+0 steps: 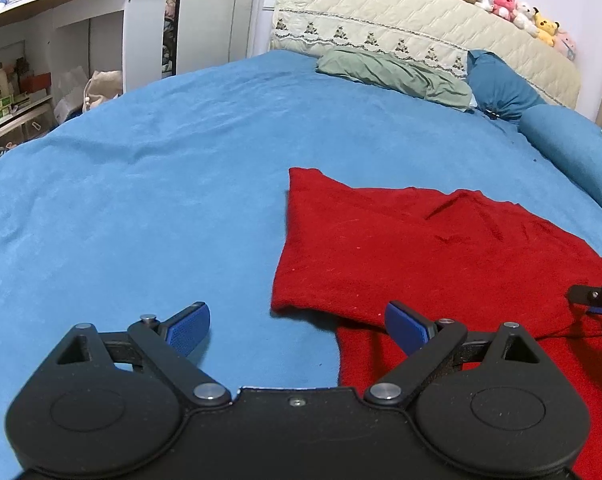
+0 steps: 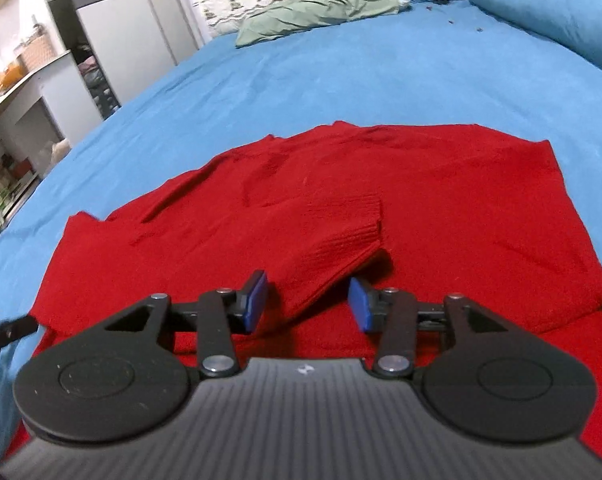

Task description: Fold small clothes

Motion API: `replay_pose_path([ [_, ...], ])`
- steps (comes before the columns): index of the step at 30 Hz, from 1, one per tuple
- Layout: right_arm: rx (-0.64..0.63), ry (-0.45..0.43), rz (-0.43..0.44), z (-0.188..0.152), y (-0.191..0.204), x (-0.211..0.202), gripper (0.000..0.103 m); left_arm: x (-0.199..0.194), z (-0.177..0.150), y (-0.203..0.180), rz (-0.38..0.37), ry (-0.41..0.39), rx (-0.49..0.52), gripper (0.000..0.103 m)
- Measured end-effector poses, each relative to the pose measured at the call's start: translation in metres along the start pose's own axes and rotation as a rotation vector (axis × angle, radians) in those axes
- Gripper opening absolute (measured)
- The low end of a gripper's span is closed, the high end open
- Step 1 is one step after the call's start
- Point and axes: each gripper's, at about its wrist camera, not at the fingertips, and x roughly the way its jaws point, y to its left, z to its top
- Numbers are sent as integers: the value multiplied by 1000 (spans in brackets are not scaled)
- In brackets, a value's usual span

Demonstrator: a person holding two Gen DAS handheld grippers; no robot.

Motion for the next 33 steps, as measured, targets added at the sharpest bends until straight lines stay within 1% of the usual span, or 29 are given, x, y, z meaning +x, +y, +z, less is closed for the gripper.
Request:
replay_pose_path([
  [1, 26, 1, -5, 1, -3, 2, 59, -1, 0, 1, 4, -5, -1, 96],
  [4, 64, 3, -27, 7, -3, 12, 49, -4, -2, 2, 26, -34, 9, 96],
  [5, 53, 0, -46, 8, -1, 11, 33, -5, -4, 2, 31, -40, 14, 96],
  [6, 33, -2, -66, 11, 1, 10, 21, -4, -5, 3, 33, -40, 18, 96],
  [8, 13, -18, -67, 22, 3, 3, 21, -1, -7, 4, 20, -27, 15, 95],
  [10, 14, -70, -50, 41, 2, -12, 20, 2, -9, 3, -5, -17, 16, 94],
  [12, 1, -135, -58, 62, -1, -34, 20, 5, -8, -4, -17, -27, 43, 94],
  [14, -2, -190, -80, 79, -13, -55, 20, 9, -5, -12, -24, -43, 77, 94],
  [15, -9, -204, -98, 84, -19, -61, 20, 12, -4, -16, -26, -47, 89, 94],
  [16, -25, -214, -131, 86, -26, -65, 20, 16, -2, -19, -28, -45, 96, 92],
  [17, -36, -211, -160, 86, -33, -66, 20, 20, 0, -22, -35, -40, 98, 90],
  [18, -37, -197, -179, 84, -41, -64, 20, 25, 1, -24, -38, -35, 98, 86],
  [19, -28, -176, -189, 81, -50, -61, 20, 30, 2, -24, -30, -30, 97, 86],
  [20, -13, -159, -193, 77, -58, -57, 20, 34, 2, -24, -17, -19, 93, 85],
  [22, 20, -159, -180, 71, -70, -54, 20, 39, 0, -18, -2, -6, 59, 85],
  [25, 59, -170, -165, 61, -84, -51, 20, 36, 0, -10, -14, 7, 32, 85],
  [26, 58, -146, -177, 57, -89, -46, 20, 33, 1, -10, -11, 10, 32, 85],
  [27, 51, -122, -189, 52, -92, -43, 21, 29, 2, -11, -13, 10, 28, 83],
  [28, 40, -102, -197, 47, -95, -40, 21, 25, 4, -11, -20, 4, 22, 82],
  [29, 26, -84, -211, 40, -97, -38, 24, 20, 8, -14, -39, -12, 16, 83],
  [31, 6, -72, -239, 31, -98, -38, 39, 10, 18, -23, -80, -48, 26, 84],
  [32, -13, -76, -246, 24, -96, -41, 60, 6, 23, -31, -100, -65, 44, 85],
  [33, -37, -96, -238, 20, -93, -46, 77, 4, 26, -38, -122, -77, 66, 88],
])
